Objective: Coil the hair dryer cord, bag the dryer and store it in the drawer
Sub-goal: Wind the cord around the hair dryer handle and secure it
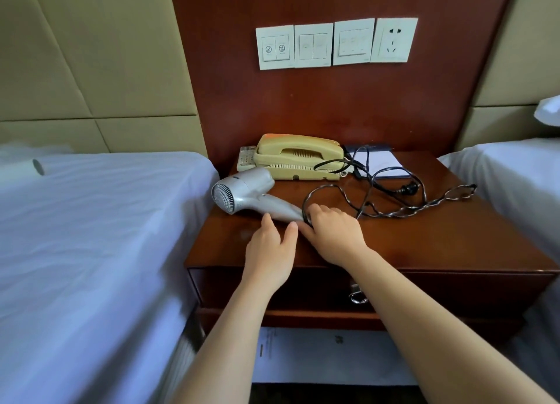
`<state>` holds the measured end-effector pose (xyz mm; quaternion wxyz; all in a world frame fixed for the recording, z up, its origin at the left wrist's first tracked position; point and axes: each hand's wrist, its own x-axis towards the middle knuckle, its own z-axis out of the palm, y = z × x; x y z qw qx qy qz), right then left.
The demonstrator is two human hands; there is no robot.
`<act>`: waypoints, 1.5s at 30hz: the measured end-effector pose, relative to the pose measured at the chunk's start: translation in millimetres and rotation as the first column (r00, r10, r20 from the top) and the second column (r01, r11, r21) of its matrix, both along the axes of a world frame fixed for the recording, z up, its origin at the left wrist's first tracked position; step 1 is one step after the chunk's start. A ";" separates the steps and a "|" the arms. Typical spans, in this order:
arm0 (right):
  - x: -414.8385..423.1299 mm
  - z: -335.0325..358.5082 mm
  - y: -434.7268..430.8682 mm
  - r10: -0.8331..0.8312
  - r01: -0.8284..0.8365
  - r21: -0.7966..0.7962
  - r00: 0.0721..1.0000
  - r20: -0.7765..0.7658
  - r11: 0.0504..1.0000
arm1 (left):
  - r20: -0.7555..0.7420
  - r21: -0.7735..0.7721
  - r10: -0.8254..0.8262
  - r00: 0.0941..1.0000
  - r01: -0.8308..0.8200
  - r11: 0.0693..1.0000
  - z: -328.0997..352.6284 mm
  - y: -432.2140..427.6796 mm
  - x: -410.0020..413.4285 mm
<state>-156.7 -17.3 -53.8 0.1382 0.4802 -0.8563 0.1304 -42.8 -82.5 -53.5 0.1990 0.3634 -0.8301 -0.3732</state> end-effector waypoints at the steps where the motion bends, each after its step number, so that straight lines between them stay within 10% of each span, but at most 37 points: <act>1: 2.1 2.5 1.0 0.008 -0.008 -0.001 0.999 0.042 1.000 | 0.011 -0.022 0.023 1.000 -0.023 0.999 0.3 0.8 1.0; 8: 17.6 19.7 20.2 0.024 -0.006 -0.073 0.968 0.249 0.997 | -0.168 0.253 0.138 0.976 -0.092 0.963 11.3 4.1 1.1; 13: 38.4 24.3 33.1 0.128 -0.077 -0.170 0.940 0.315 0.982 | -0.548 0.779 0.503 0.669 0.188 0.599 26.6 9.6 1.5; 16: 50.1 27.8 39.9 0.250 -0.171 -0.269 0.923 0.294 0.948 | -0.645 0.753 0.565 0.514 0.299 0.587 36.8 15.5 6.9; 21: 46.4 43.1 62.1 0.253 -0.171 -0.389 0.952 0.170 0.905 | -0.696 0.695 0.510 0.505 0.297 0.655 47.0 26.9 5.6; 29: -29.1 62.6 122.9 0.224 0.187 -0.649 0.839 0.496 0.737 | -0.658 0.700 0.513 0.551 0.195 0.687 51.9 5.5 19.3; 37: -41.9 49.4 154.3 -0.315 0.316 -0.160 0.948 0.029 0.935 | -0.619 0.682 0.482 0.620 0.120 0.722 47.5 -5.4 25.8; 45: -1.5 36.3 127.2 -0.009 -0.024 -0.098 0.946 -0.323 0.995 | -0.657 0.719 0.547 0.519 0.214 0.661 52.5 24.4 16.1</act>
